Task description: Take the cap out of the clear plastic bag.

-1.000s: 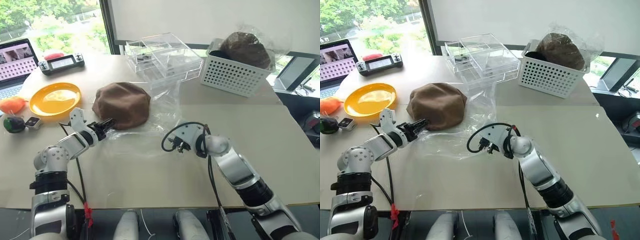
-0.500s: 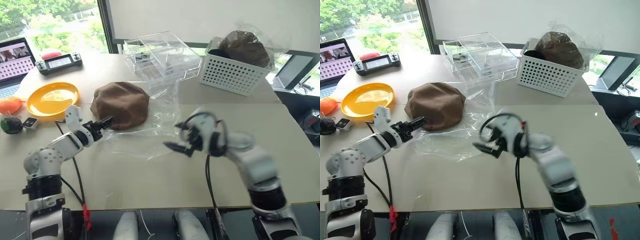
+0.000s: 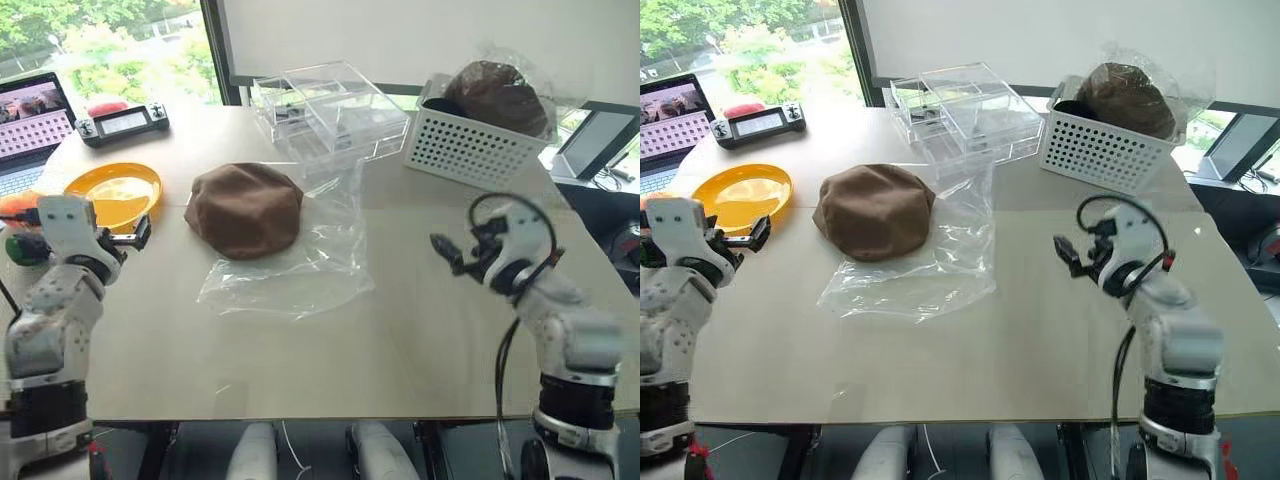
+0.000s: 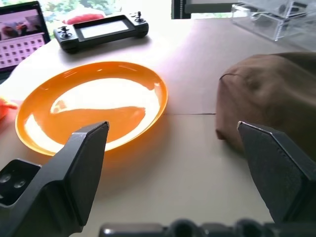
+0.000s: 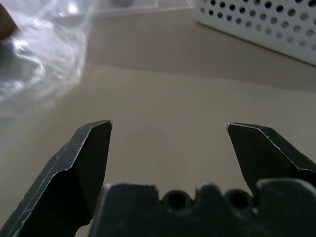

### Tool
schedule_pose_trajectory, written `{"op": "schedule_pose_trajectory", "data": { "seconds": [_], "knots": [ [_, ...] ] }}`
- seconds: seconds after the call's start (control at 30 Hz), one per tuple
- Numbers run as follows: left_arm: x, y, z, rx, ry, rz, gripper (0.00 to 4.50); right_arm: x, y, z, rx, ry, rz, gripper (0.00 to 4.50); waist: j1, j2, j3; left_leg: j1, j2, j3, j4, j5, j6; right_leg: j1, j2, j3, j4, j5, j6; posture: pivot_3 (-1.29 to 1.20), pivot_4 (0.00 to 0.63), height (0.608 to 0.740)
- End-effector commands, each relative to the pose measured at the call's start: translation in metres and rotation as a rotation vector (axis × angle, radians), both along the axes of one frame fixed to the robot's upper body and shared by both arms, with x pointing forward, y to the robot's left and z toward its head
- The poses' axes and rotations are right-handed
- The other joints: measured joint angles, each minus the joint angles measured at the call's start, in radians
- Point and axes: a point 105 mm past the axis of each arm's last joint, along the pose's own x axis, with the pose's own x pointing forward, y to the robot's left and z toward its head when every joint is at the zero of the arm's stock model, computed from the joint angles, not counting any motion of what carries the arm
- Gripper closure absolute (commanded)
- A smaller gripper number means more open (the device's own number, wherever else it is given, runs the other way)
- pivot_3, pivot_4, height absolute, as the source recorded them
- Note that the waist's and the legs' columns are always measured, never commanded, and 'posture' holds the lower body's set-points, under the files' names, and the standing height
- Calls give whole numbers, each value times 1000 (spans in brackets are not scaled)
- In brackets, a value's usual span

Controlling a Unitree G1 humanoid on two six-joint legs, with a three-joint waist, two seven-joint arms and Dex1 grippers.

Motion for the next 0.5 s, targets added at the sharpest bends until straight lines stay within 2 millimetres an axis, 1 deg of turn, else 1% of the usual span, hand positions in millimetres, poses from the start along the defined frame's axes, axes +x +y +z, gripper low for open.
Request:
{"op": "schedule_pose_trajectory", "data": {
  "seconds": [0.03, 0.07, 0.13, 0.17, 0.23, 0.37, 0.5],
  "knots": [
    [-9, 19, -4, 58, -65, 143, 0, -5, -17, 3, -111, -140, -135, 46, -3, 0, 0, 0, 0, 0, 0, 0, 0, 0, 0, 0, 1, 0, 0, 0, 150, 735],
    [-11, 22, -9, 52, -68, 164, 0, -8, -23, -2, -160, -140, -164, 46, -2, 0, 0, 0, 0, 0, 0, 0, 0, -1, 0, 1, 1, 0, 0, 0, 150, 735],
    [-13, 25, -17, 31, -72, 186, 0, -13, -35, -8, -168, -147, -219, 46, -2, 0, 0, 0, 0, 0, 1, 0, 0, 0, 0, 0, 2, 0, 0, 0, 150, 735],
    [-12, 24, -22, -10, -73, 180, 0, -14, -40, -9, -163, -153, -244, 46, -2, 0, 0, 0, 0, 0, 2, 0, 0, 0, 0, 0, 2, 1, 0, 0, 150, 735],
    [-11, 20, -26, -7, -75, 162, 0, -17, -46, -9, -153, -174, -277, 46, -2, 0, 0, 1, 0, 0, 3, 0, 0, 2, 0, 0, 2, 1, 1, 0, 150, 735],
    [-6, 15, -34, -31, -74, 150, 0, -19, -55, -16, -200, -159, -316, 46, -2, 0, 0, 5, 0, 0, 3, 0, 0, 5, 1, 0, 2, 1, 2, 0, 150, 735],
    [-2, 10, -41, -55, -69, 134, 0, -20, -54, -19, -209, -155, -315, 46, -4, 0, 0, 5, 0, 0, 2, 0, 0, 5, 1, 1, 1, 1, 2, 0, 150, 735]
  ]
}}
